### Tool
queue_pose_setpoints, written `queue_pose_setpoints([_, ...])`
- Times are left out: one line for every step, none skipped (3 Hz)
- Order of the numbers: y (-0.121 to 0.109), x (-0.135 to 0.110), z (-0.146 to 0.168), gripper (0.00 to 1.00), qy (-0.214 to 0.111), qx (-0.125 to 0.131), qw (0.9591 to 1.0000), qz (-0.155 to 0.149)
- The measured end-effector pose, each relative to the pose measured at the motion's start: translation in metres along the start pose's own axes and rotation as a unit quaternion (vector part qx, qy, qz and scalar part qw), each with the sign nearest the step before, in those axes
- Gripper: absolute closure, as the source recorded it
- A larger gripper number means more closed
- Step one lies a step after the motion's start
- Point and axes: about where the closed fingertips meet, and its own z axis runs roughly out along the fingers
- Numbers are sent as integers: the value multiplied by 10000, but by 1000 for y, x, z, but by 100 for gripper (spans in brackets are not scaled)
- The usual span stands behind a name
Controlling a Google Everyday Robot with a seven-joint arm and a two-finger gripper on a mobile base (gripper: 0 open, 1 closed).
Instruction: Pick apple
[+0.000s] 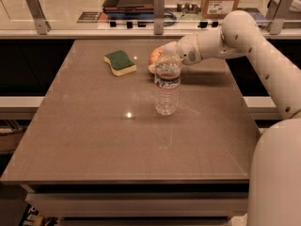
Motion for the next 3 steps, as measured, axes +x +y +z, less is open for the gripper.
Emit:
queue_pose_setpoints([0,-15,-16,100,16,142,9999,-26])
queue_pose_setpoints([-4,-33,-33,100,-34,272,9996,-71])
queue_pose_setpoints([-7,-53,-47,100,-126,419,9990,-45])
